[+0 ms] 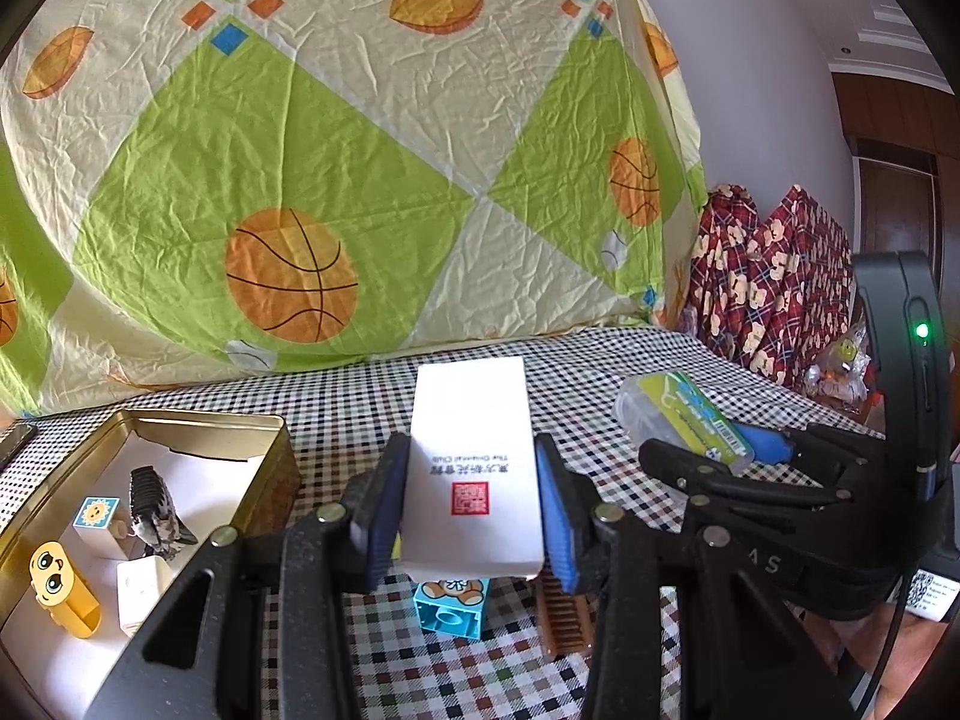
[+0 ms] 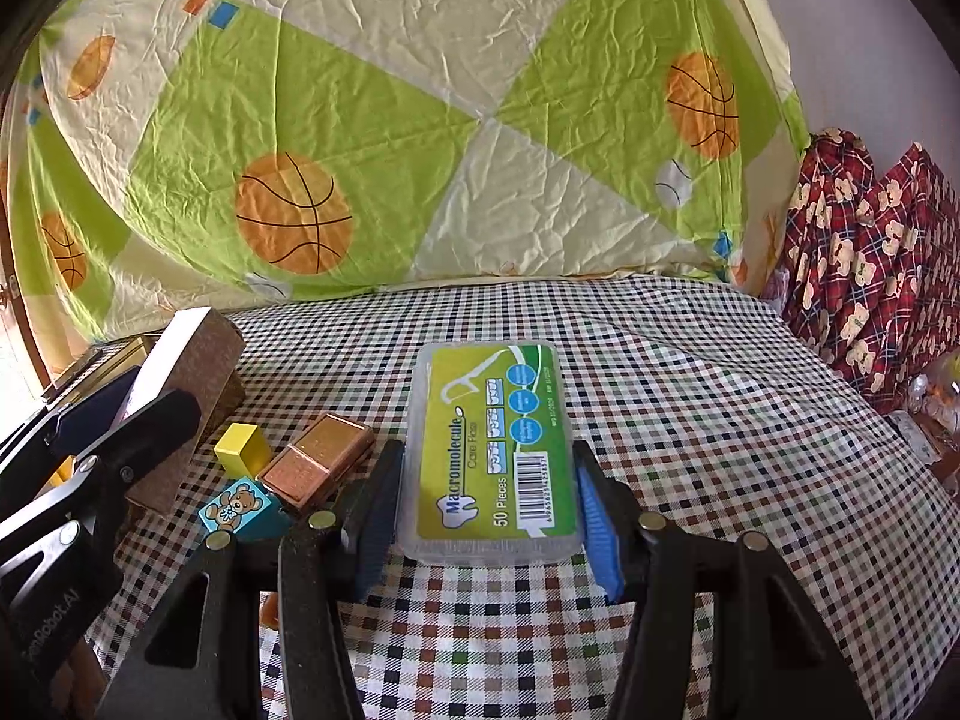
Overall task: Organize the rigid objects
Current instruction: 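Lift the white box with the left tool while the right tool lifts the floss case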
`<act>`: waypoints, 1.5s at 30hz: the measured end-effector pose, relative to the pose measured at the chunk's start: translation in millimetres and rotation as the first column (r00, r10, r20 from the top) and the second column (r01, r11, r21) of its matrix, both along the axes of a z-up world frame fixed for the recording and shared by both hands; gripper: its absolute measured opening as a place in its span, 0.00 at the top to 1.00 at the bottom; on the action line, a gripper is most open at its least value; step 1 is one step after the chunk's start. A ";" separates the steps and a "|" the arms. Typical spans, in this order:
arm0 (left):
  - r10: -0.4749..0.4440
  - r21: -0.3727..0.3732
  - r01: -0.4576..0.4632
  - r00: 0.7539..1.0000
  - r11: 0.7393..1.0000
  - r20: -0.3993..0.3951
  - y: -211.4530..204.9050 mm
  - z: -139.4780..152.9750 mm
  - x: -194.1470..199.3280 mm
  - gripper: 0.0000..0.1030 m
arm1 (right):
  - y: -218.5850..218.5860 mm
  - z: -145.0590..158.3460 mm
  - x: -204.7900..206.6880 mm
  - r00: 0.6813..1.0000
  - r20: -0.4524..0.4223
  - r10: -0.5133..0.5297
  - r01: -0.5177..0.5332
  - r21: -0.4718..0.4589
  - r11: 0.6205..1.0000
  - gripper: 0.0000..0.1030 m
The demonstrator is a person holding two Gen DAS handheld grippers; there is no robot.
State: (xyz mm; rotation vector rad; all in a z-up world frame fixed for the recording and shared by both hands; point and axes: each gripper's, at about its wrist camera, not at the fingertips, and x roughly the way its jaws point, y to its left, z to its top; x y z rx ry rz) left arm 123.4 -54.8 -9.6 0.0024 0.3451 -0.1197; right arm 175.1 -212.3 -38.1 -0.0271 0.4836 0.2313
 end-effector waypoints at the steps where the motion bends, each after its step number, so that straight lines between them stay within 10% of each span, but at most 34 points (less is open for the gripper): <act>1: 0.001 -0.001 -0.001 1.000 1.000 0.001 0.3 0.2 -0.3 0.61 | 0.3 0.5 -0.9 1.000 0.006 0.003 -0.003 0.000 1.000 0.45; 45: 0.082 -0.023 -0.081 0.994 0.996 0.068 22.0 4.0 -29.0 0.61 | -1.4 20.6 -46.6 0.965 0.260 0.043 -0.052 0.028 0.998 0.45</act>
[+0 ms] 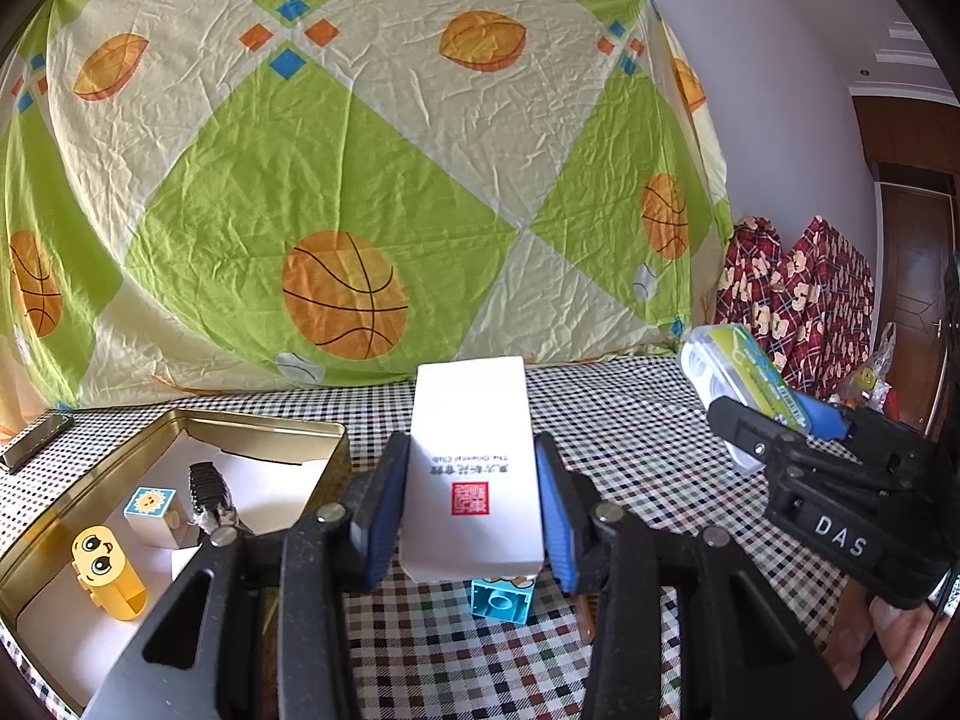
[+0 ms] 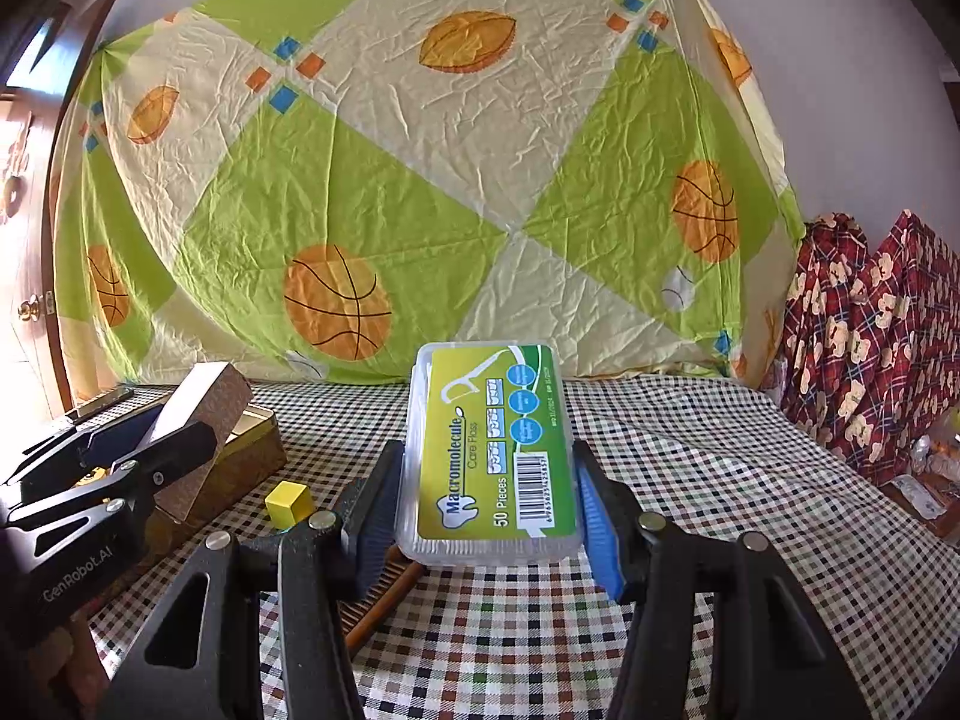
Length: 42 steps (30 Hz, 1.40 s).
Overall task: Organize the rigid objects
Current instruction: 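Lift the white box with the left tool while the right tool lifts the floss case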
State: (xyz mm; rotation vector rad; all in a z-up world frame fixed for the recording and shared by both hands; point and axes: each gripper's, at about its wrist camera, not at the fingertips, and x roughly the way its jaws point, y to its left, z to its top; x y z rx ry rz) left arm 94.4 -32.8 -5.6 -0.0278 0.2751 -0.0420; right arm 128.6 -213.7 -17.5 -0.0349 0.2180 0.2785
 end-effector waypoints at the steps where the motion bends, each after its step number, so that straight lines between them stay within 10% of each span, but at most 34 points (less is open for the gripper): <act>1: 0.000 -0.001 0.000 1.000 1.000 -0.001 0.8 -0.1 -0.5 0.61 | -0.1 0.4 -1.5 1.000 0.007 0.002 -0.002 0.001 1.000 0.45; 42: 0.087 -0.017 -0.086 0.993 0.996 0.080 41.4 4.6 -40.7 0.61 | 44.5 4.0 -23.5 0.983 0.088 0.163 -0.165 0.024 0.986 0.45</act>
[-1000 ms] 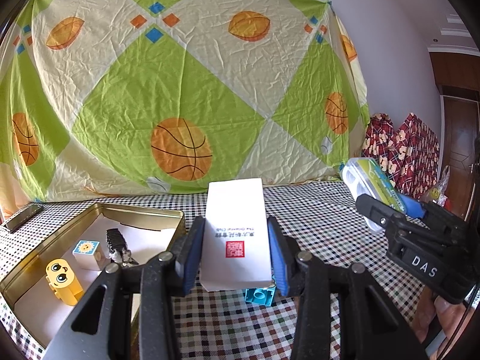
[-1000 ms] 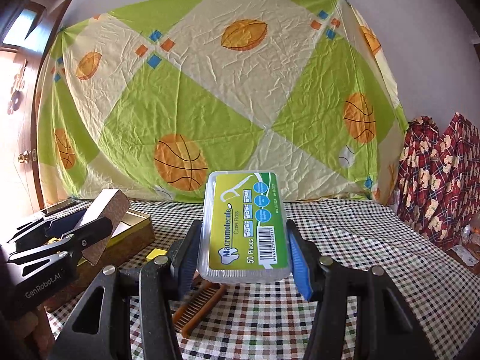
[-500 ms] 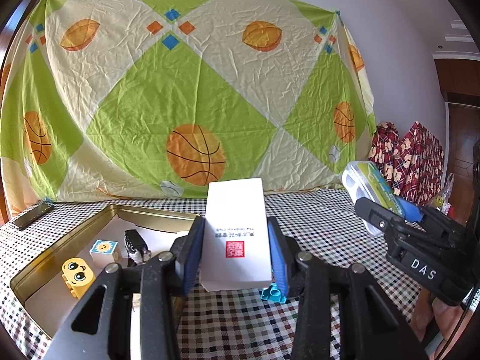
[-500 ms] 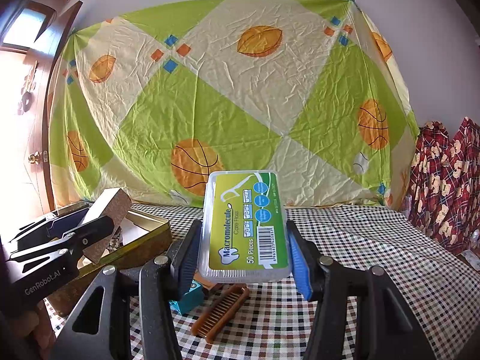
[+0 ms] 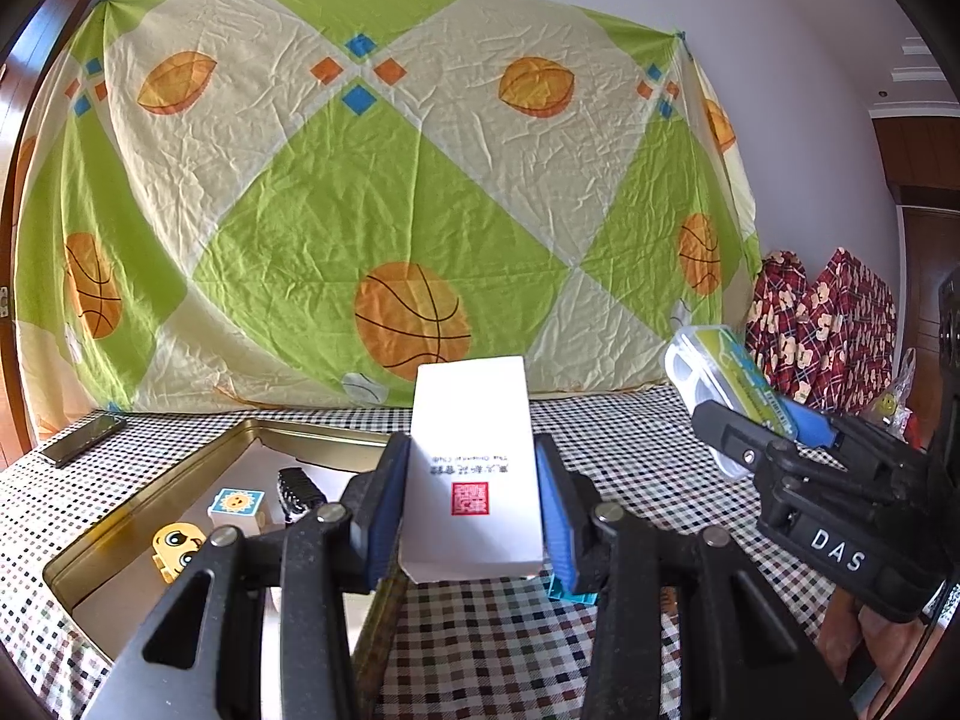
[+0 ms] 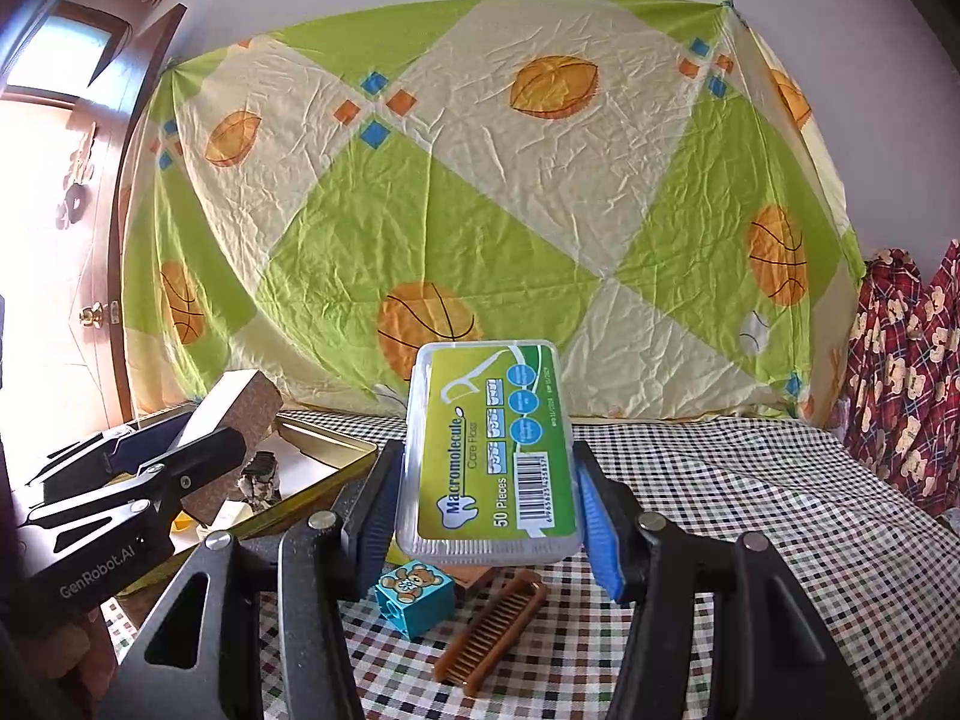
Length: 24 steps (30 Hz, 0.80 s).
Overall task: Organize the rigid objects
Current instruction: 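Lift the white box with the left tool while the right tool lifts the floss case, then carry the white box over the tin while the right tool carries the floss case there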
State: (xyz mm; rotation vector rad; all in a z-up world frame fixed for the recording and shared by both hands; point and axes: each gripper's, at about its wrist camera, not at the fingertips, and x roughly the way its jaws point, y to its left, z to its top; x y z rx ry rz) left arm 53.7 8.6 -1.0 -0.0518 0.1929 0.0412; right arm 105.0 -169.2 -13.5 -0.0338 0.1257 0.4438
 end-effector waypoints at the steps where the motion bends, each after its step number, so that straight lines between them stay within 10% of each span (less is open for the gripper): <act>1: 0.001 -0.005 -0.001 1.000 1.000 0.000 1.9 0.1 -0.6 0.61 | 2.0 -0.1 -0.3 1.000 0.000 0.005 -0.005 -0.001 1.000 0.45; 24: 0.044 -0.038 -0.044 0.999 0.998 0.004 37.6 -0.8 -17.8 0.61 | 42.8 -1.0 -9.3 0.995 -0.008 0.095 -0.095 -0.017 0.995 0.45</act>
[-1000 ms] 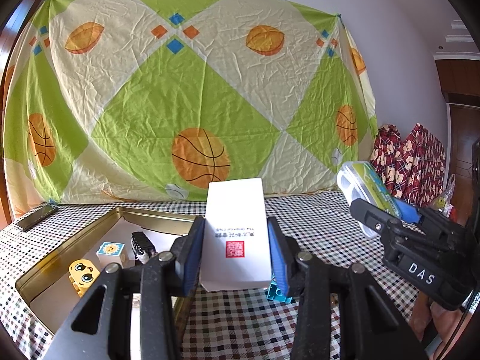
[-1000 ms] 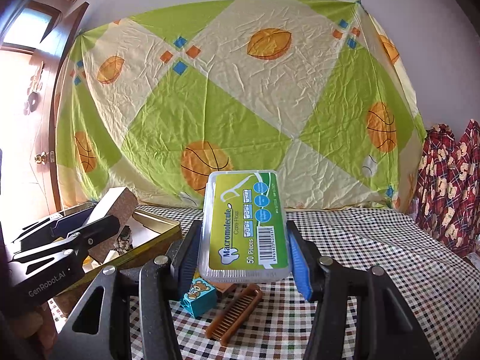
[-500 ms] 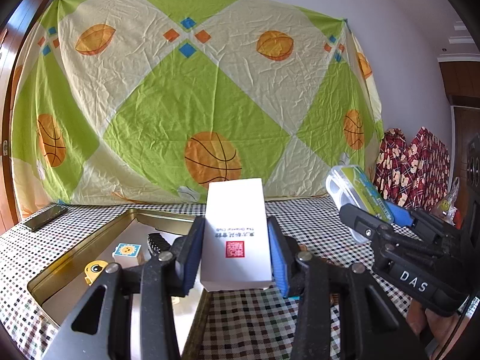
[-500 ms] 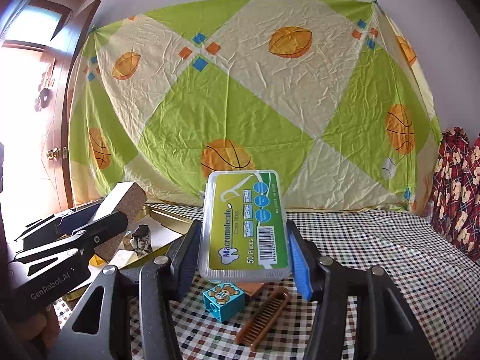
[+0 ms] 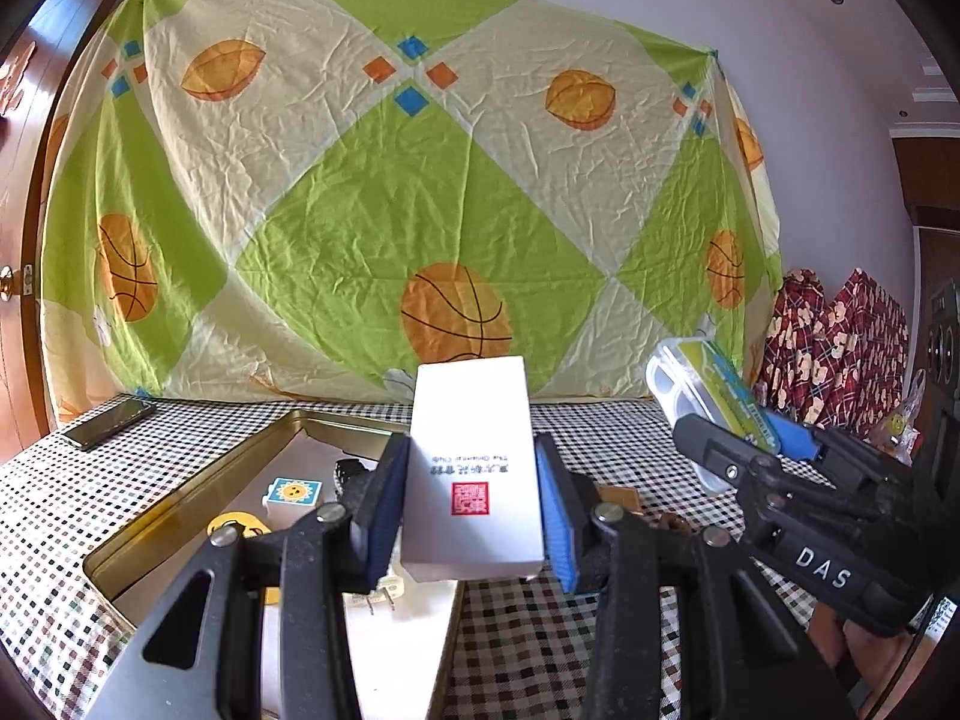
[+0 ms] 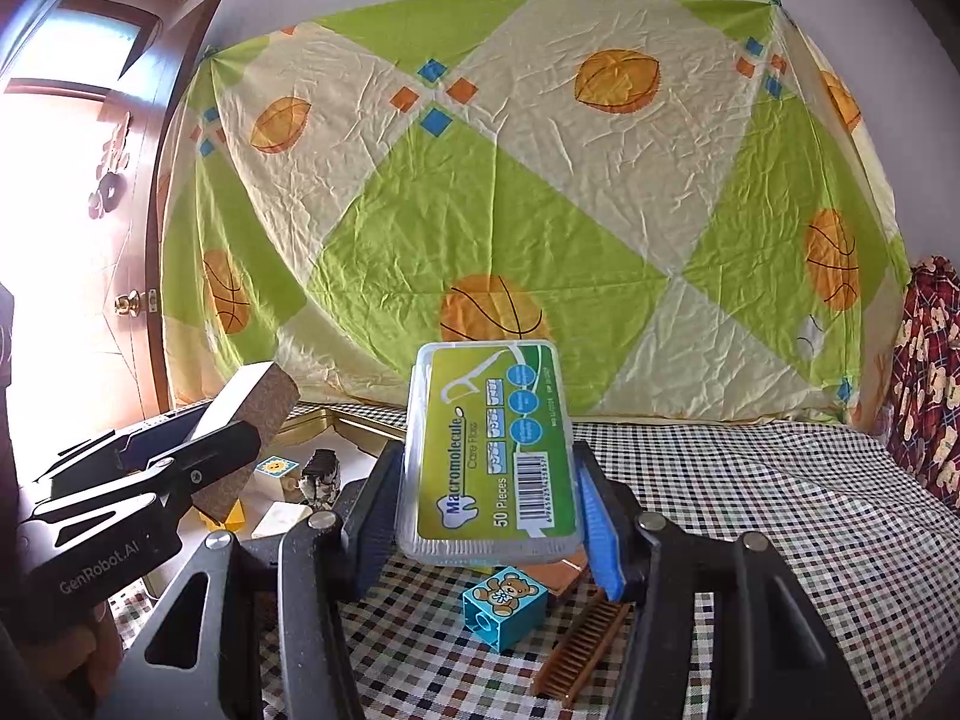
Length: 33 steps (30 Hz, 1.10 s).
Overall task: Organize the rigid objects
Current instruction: 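Carry the white box over the tin while the right tool carries the floss case there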
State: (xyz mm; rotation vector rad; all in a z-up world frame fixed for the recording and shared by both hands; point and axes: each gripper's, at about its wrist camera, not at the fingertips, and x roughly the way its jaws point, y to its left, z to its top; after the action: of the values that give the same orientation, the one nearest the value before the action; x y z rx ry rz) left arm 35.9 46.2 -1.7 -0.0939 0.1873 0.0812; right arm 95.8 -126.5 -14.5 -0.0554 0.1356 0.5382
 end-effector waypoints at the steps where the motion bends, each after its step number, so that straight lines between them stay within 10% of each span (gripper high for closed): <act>1: 0.002 -0.003 -0.002 1.000 1.000 0.000 1.7 0.3 -0.6 0.61 | 1.8 0.1 -0.2 1.000 0.000 0.003 -0.003 -0.001 1.000 0.45; 33: 0.087 -0.021 -0.087 0.996 0.996 -0.012 52.3 0.5 -20.3 0.61 | 62.6 -0.3 -12.1 0.993 -0.004 0.119 -0.119 -0.061 0.991 0.45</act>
State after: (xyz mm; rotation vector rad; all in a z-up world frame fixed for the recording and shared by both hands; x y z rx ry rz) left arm 15.6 98.6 -1.3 -0.1233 0.1954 0.1666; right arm 83.7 -63.9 -14.8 -0.1233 0.1496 0.6528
